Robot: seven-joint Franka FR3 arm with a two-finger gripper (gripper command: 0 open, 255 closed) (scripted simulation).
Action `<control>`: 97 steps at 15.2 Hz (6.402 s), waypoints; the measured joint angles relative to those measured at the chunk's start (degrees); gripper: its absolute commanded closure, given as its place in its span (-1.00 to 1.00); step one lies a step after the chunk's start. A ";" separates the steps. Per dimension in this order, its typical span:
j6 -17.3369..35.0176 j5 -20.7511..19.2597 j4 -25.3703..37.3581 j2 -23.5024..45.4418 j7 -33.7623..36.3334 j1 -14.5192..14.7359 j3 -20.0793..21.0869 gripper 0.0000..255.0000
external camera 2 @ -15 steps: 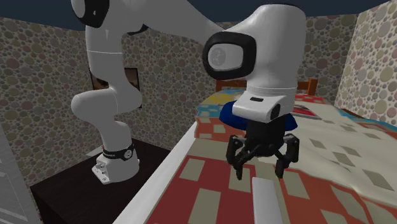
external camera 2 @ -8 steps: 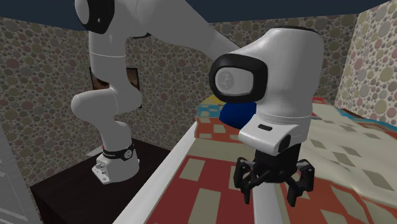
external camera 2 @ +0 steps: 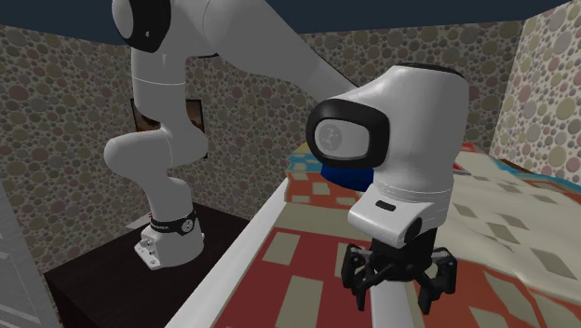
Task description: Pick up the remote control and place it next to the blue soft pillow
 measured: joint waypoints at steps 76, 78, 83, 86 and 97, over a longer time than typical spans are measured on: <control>-20.78 9.32 -14.23 -36.78 27.54 14.42 17.17 1.00; -20.74 10.36 -15.34 -38.11 30.01 15.73 18.91 1.00; -21.11 12.04 -14.62 -38.53 36.91 18.43 23.79 1.00; -20.98 12.96 -14.36 -38.65 40.87 19.91 26.66 1.00; -20.51 11.02 -6.10 -30.97 59.09 23.13 40.23 1.00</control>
